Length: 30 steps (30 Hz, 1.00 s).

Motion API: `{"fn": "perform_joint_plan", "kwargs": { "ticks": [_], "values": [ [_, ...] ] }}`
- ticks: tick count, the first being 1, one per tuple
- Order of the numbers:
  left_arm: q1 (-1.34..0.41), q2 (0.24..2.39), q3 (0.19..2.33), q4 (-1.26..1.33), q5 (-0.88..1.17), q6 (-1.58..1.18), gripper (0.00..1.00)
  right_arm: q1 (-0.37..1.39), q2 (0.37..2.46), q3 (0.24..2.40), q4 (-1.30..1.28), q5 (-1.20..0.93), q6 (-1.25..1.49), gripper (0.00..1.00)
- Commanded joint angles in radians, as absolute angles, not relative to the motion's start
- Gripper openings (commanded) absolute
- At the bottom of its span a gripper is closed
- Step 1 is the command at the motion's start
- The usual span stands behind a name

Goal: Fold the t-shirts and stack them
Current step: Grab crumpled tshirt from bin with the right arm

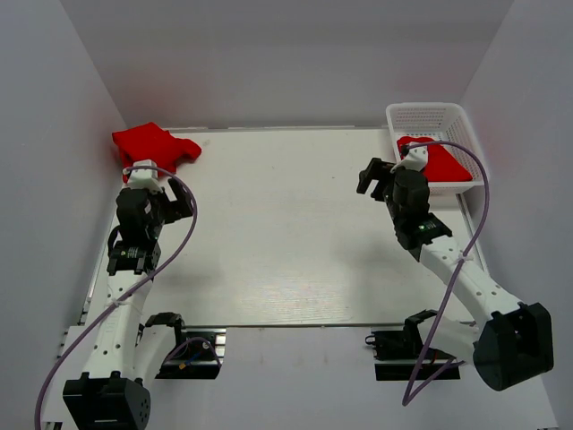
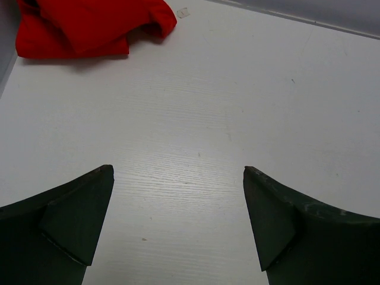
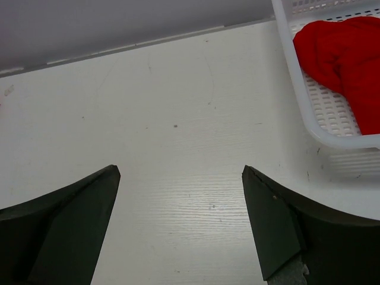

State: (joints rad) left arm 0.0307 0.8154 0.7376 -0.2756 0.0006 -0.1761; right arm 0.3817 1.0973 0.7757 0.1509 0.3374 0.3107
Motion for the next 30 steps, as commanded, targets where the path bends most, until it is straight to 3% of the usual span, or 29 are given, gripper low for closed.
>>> {"fn": "perform_joint_plan", "kwargs": {
  "ticks": [1, 8, 14, 15, 19, 24, 30],
  "values": [
    [0.035, 0.805, 0.77, -0.298, -0.032, -0.179, 1.0, 0.382, 1.126, 0.819, 0.166, 0.376, 0.314, 0.9],
    [0.035, 0.837, 0.736, -0.201, 0.171, -0.035, 1.0, 0.361, 1.34, 1.075, -0.035, 0.506, 0.295, 0.9],
    [0.023, 1.028, 0.831, -0.201, 0.183, -0.035, 1.0, 0.209, 1.718, 1.647, -0.36, 0.511, 0.308, 0.9],
    [0.023, 1.049, 0.842, -0.212, 0.183, -0.035, 1.0, 0.169, 1.753, 1.824, -0.388, 0.485, 0.298, 0.9],
    [0.023, 1.136, 0.899, -0.186, 0.183, -0.037, 1.0, 0.08, 1.953, 2.094, -0.471, 0.469, 0.29, 0.9],
    [0.023, 1.215, 0.96, -0.224, 0.215, -0.057, 1.0, -0.066, 2.078, 2.11, -0.531, 0.359, 0.279, 0.9],
    [0.023, 1.215, 0.951, -0.224, 0.215, -0.057, 1.0, -0.115, 2.155, 2.08, -0.548, 0.302, 0.195, 0.9]
  ]
}}
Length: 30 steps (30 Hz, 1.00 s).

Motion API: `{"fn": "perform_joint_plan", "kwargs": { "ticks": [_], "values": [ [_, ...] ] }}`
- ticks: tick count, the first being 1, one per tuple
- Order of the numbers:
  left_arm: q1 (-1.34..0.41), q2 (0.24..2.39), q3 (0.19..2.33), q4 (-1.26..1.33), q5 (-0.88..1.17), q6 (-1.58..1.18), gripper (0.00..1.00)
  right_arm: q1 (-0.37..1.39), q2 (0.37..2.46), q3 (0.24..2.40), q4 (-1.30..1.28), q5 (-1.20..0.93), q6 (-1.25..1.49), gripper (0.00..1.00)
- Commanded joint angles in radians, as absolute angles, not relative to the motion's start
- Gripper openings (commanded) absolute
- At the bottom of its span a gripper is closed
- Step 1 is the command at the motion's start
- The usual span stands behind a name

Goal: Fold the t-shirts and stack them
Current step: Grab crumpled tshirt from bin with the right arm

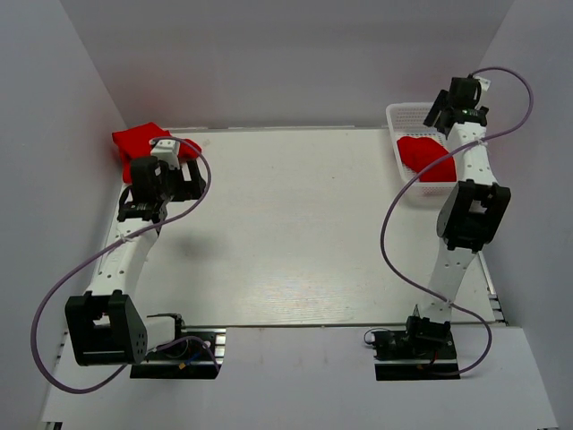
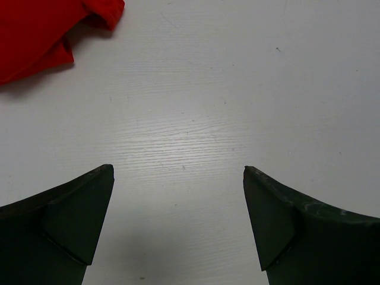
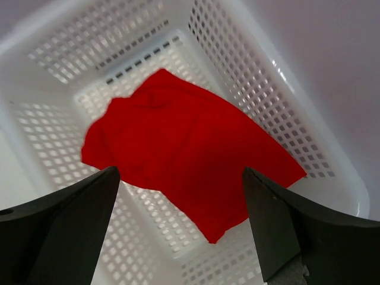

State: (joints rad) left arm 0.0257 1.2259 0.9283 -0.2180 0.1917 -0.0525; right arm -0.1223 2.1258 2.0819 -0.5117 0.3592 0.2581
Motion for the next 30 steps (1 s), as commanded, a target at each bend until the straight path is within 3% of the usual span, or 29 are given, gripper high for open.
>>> {"fn": "perform_joint_plan", "kwargs": {
  "ticks": [1, 10, 16, 23, 24, 25, 27, 28, 30],
  "values": [
    [0.023, 1.215, 0.951, -0.224, 0.203, -0.057, 1.0, -0.117, 2.17, 2.077, -0.548, 0.282, 0.181, 0.9],
    [0.023, 1.279, 0.992, -0.224, 0.222, -0.077, 1.0, -0.144, 2.27, 2.045, -0.468, 0.138, 0.15, 0.9],
    [0.023, 1.298, 1.022, -0.253, 0.222, -0.077, 1.0, -0.15, 2.353, 2.088, -0.479, 0.159, 0.15, 0.9],
    [0.023, 1.307, 1.041, -0.273, 0.213, -0.067, 1.0, -0.146, 2.378, 2.045, -0.408, 0.163, 0.109, 0.7],
    [0.023, 1.307, 1.042, -0.273, 0.213, -0.067, 1.0, -0.147, 2.397, 2.049, -0.399, 0.166, 0.094, 0.41],
    [0.023, 1.307, 1.042, -0.273, 0.213, -0.067, 1.0, -0.147, 2.398, 2.052, -0.397, 0.173, 0.094, 0.41],
    [0.023, 1.307, 1.051, -0.273, 0.213, -0.067, 1.0, -0.147, 2.393, 2.052, -0.385, 0.192, 0.092, 0.08],
    [0.023, 1.307, 1.051, -0.273, 0.213, -0.067, 1.0, -0.146, 2.378, 2.051, -0.376, 0.208, 0.084, 0.0],
    [0.023, 1.307, 1.051, -0.264, 0.236, -0.067, 1.0, -0.146, 2.341, 2.06, -0.364, 0.216, 0.075, 0.0]
  ]
}}
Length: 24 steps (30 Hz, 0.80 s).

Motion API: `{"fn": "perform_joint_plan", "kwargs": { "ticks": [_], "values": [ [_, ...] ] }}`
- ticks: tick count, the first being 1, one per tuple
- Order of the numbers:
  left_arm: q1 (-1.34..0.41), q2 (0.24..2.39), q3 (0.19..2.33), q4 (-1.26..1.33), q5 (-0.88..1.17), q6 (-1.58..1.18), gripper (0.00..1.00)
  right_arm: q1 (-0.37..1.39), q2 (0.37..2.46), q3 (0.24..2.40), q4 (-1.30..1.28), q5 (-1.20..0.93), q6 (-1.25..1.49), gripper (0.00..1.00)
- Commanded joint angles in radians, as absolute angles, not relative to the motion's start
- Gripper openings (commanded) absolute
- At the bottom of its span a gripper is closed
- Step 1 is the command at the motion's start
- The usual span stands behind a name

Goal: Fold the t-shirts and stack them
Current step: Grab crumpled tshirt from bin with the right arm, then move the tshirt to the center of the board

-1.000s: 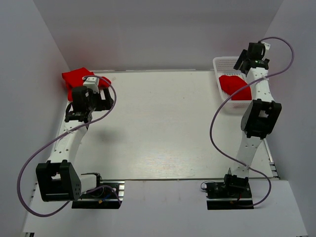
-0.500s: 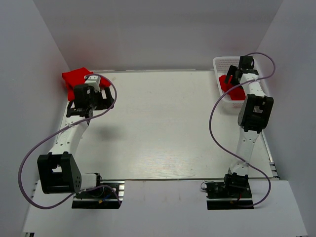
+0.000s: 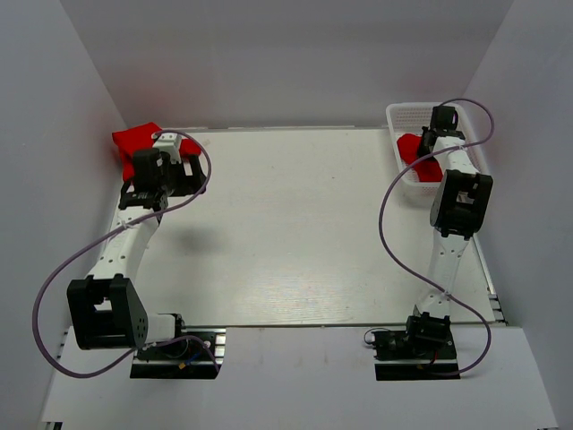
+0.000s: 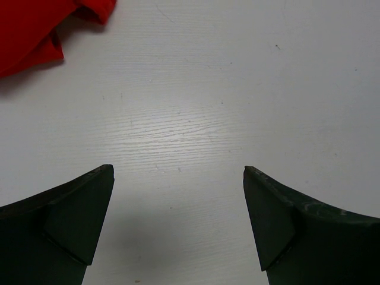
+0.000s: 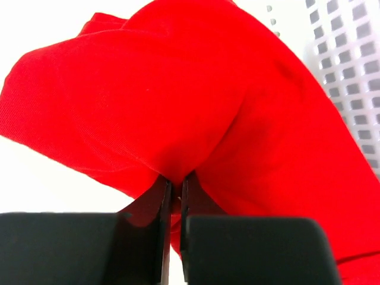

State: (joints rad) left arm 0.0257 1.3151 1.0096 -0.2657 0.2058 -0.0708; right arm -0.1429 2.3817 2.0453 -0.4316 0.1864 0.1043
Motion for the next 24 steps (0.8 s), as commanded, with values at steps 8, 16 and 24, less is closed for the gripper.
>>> {"fn": "perform_joint_plan", "kwargs": {
  "ticks": [8, 16, 24],
  "values": [
    [0.032, 1.325, 1.083, -0.233, 0.285, -0.08, 1.0, -0.137, 2.085, 2.215, -0.361, 0.227, 0.008, 0.0],
    [0.032, 1.347, 1.172, -0.285, 0.276, -0.11, 1.0, -0.039, 1.836, 2.21, -0.33, -0.023, -0.106, 0.0],
    [0.041, 1.328, 1.175, -0.411, 0.161, -0.172, 1.0, 0.199, 1.671, 2.118, -0.386, -0.198, -0.016, 0.0]
  ]
}}
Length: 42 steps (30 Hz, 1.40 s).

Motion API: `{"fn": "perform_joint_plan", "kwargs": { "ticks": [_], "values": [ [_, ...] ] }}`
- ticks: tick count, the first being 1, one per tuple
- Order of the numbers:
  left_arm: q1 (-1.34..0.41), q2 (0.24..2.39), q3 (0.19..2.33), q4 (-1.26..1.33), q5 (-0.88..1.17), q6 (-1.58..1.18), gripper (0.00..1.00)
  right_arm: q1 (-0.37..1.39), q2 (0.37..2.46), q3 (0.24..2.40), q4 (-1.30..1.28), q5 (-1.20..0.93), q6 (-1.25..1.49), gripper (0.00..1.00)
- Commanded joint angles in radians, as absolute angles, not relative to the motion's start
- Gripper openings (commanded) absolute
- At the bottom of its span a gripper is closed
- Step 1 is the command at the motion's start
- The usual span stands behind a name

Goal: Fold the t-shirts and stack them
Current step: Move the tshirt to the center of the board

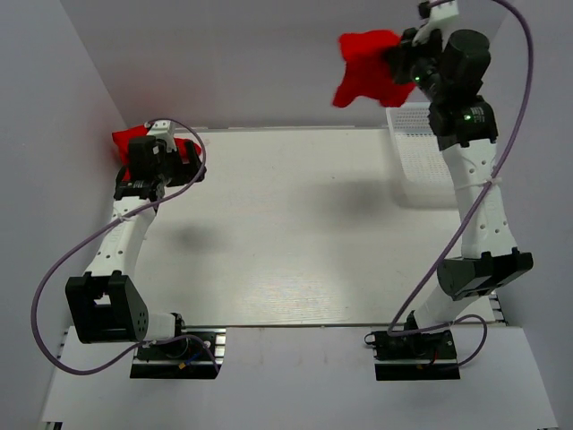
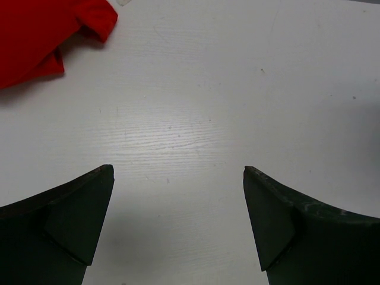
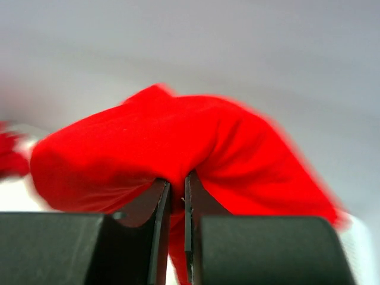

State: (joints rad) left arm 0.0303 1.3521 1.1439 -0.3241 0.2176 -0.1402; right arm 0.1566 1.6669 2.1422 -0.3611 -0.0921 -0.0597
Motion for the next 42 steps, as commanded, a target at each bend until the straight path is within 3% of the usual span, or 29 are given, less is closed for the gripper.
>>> {"fn": "perform_joint_plan", "kwargs": {
  "ticks": [1, 4, 8, 14, 18, 21, 22, 23, 24, 25, 26, 27, 28, 29, 30, 38, 39, 40, 41, 42],
  "values": [
    [0.041, 1.328, 1.186, -0.432, 0.149, -0.172, 1.0, 0.253, 1.667, 2.123, -0.405, -0.201, -0.008, 0.0],
    [0.041, 1.328, 1.197, -0.515, 0.095, -0.172, 1.0, 0.328, 1.651, 2.083, -0.48, -0.207, 0.026, 0.0],
    [0.041, 1.319, 1.218, -0.569, 0.086, -0.172, 1.0, 0.353, 1.615, 1.807, -0.392, -0.322, 0.167, 0.0],
    [0.041, 1.276, 1.218, -0.6, 0.086, -0.16, 1.0, 0.466, 1.614, 1.611, -0.343, -0.354, 0.138, 0.0],
    [0.041, 1.276, 1.232, -0.623, 0.086, -0.129, 1.0, 0.518, 1.654, 1.667, -0.355, -0.542, 0.184, 0.0],
    [0.041, 1.266, 1.232, -0.632, 0.086, -0.129, 1.0, 0.573, 1.574, 1.651, -0.25, -0.462, 0.106, 0.0],
    [0.041, 1.266, 1.232, -0.632, 0.086, -0.129, 1.0, 0.581, 1.557, 1.59, -0.151, -0.293, 0.094, 0.0],
    [0.041, 1.266, 1.232, -0.623, 0.086, -0.129, 1.0, 0.581, 1.548, 1.492, -0.112, -0.254, 0.08, 0.0],
    [0.041, 1.266, 1.223, -0.623, 0.086, -0.129, 1.0, 0.575, 1.63, 1.512, -0.142, -0.235, 0.075, 0.0],
    [0.041, 1.266, 1.232, -0.635, 0.097, -0.129, 1.0, 0.572, 1.691, 1.733, -0.56, -0.244, 0.068, 0.0],
    [0.041, 1.278, 1.25, -0.655, 0.097, -0.129, 1.0, 0.587, 1.748, 1.967, -0.672, -0.251, 0.057, 0.0],
    [0.041, 1.287, 1.265, -0.669, 0.097, -0.129, 1.0, 0.612, 1.802, 2.008, -0.719, -0.241, 0.064, 0.0],
    [0.041, 1.287, 1.253, -0.651, 0.097, -0.12, 1.0, 0.623, 1.769, 1.87, -0.498, -0.239, 0.122, 0.0],
    [0.041, 1.275, 1.232, -0.626, 0.097, -0.12, 1.0, 0.624, 1.699, 1.565, -0.339, -0.274, 0.185, 0.0],
    [0.041, 1.266, 1.198, -0.611, 0.097, -0.12, 1.0, 0.617, 1.689, 1.395, -0.169, -0.337, 0.204, 0.0],
    [0.041, 1.278, 1.204, -0.629, 0.095, -0.11, 1.0, 0.664, 1.784, 1.376, -0.225, -0.242, 0.177, 0.0],
    [0.041, 1.287, 1.204, -0.629, 0.095, -0.11, 1.0, 0.666, 1.787, 1.37, -0.221, -0.236, 0.166, 0.07],
    [0.041, 1.287, 1.204, -0.629, 0.106, -0.11, 1.0, 0.664, 1.801, 1.38, -0.245, -0.232, 0.143, 0.23],
    [0.041, 1.287, 1.195, -0.629, 0.106, -0.101, 1.0, 0.667, 1.821, 1.417, -0.273, -0.229, 0.14, 0.49],
    [0.041, 1.287, 1.195, -0.629, 0.106, -0.101, 1.0, 0.667, 1.838, 1.443, -0.302, -0.204, 0.137, 0.61]
  ]
}}
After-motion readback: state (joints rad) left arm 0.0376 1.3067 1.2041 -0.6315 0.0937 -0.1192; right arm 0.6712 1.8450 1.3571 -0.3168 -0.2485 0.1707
